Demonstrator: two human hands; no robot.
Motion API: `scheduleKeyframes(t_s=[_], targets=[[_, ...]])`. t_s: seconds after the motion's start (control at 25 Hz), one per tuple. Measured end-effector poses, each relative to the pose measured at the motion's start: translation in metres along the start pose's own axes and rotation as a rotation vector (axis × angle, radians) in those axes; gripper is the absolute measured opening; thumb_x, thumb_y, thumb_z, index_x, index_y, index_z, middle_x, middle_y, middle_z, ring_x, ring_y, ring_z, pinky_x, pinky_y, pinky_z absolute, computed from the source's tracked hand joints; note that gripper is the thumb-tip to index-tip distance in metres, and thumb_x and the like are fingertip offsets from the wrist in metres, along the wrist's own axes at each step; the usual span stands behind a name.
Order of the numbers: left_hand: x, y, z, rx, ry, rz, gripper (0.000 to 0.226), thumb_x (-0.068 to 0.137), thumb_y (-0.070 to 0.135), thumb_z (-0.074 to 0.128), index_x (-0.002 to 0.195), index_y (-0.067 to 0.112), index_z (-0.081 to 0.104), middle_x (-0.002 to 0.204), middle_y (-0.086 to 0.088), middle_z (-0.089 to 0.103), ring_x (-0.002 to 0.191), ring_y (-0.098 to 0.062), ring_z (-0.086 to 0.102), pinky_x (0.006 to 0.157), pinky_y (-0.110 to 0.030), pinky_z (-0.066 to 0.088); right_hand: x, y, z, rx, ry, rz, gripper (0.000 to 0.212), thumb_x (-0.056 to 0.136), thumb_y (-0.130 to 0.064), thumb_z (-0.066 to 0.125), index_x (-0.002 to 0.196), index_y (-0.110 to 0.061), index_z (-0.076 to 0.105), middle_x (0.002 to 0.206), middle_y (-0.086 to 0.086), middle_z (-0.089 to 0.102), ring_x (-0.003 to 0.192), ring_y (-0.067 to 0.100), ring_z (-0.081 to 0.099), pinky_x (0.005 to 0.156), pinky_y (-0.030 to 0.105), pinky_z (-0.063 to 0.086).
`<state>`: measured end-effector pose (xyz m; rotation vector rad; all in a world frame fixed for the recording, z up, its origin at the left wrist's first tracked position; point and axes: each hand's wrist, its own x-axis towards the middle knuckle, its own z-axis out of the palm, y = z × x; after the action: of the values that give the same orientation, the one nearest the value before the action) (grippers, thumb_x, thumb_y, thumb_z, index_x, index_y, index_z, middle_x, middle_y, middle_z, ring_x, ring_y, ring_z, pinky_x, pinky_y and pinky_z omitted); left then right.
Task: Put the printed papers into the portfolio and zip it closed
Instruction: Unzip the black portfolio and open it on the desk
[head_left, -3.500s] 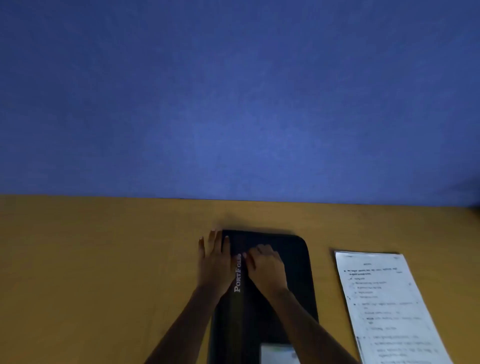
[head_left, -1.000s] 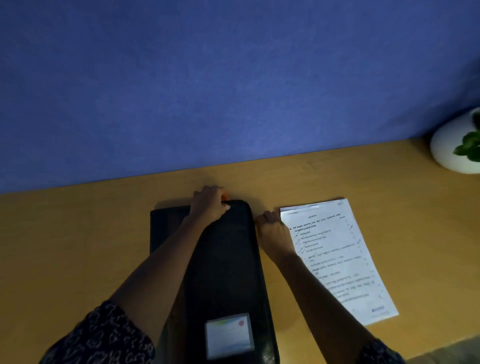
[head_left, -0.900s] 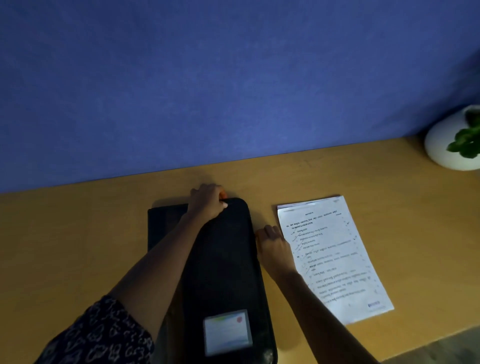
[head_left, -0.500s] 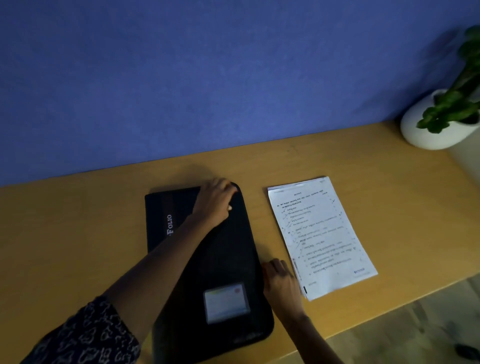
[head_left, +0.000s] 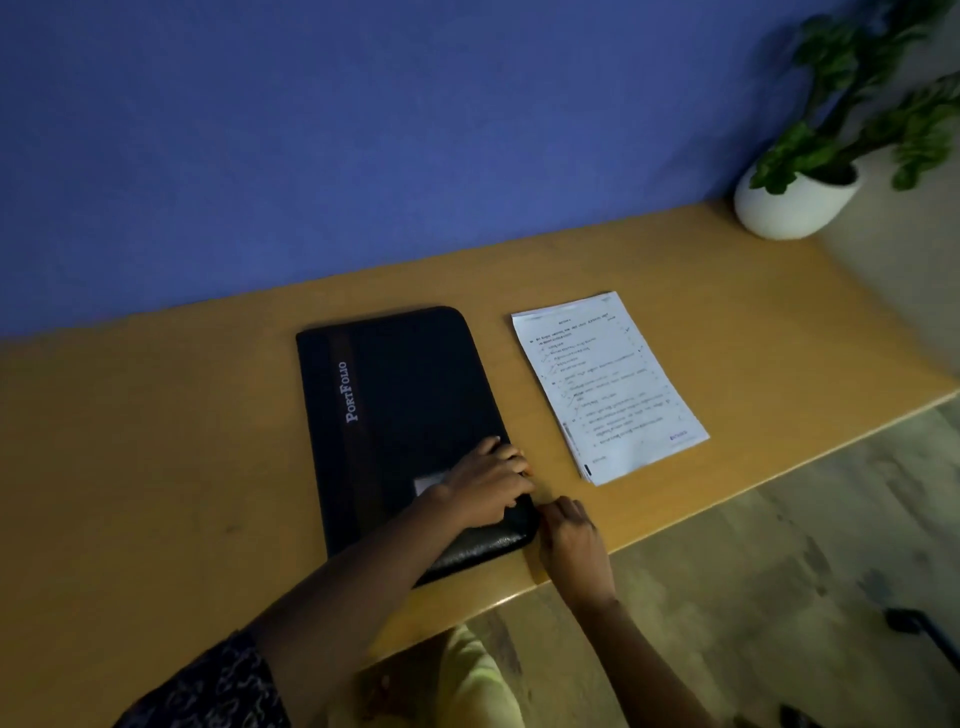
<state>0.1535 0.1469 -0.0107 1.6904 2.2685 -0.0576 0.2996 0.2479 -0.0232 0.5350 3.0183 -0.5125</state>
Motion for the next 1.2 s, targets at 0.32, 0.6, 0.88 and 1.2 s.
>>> scheduleKeyframes(t_s=[0.32,0.6,0.88,1.2], targets=[[0.002,0.038,-0.023,0.274,-0.015,0.000,0.025,0.089,0.017,0.059,0.115,0.014,0.058,0.124,-0.006,0.059,0.121,-0.026,0.046,0.110,-0.044,0.030,-0.059,-0.027,0.021,0.084,0.118,0.090,0.005,0.083,-0.005,0.068,0.088,-0.003,0.070,0.080,0.013,0.064,0.075,0.032,0.064,0.048,0.036,0.052],[-0.024,0.044,-0.023,0.086,0.092,-0.108,0.035,0.089,0.020,0.062,0.123,0.017,0.055,0.129,-0.004,0.057,0.122,-0.025,0.046,0.108,-0.042,0.034,-0.079,-0.076,0.047,0.163,0.152,0.022,0.006,0.083,-0.004,0.067,0.088,-0.004,0.070,0.083,0.011,0.067,0.075,0.027,0.064,0.052,0.031,0.052],[-0.115,0.082,0.044,-0.405,0.245,-0.705,0.019,0.090,0.035,0.061,0.106,0.025,0.060,0.102,0.005,0.064,0.087,-0.012,0.063,0.065,-0.023,0.044,-0.076,-0.056,0.049,0.357,0.186,0.141,0.019,0.089,-0.011,0.059,0.106,-0.012,0.067,0.105,0.007,0.064,0.085,0.020,0.064,0.066,0.023,0.050],[-0.101,0.106,0.063,-0.385,0.220,-0.913,0.018,0.090,0.037,0.060,0.101,0.023,0.065,0.092,0.003,0.069,0.081,-0.014,0.066,0.063,-0.027,0.045,-0.046,-0.036,0.033,0.039,0.111,0.019,0.048,0.087,-0.002,0.063,0.134,-0.012,0.057,0.144,0.019,0.046,0.129,0.035,0.045,0.098,0.046,0.052]])
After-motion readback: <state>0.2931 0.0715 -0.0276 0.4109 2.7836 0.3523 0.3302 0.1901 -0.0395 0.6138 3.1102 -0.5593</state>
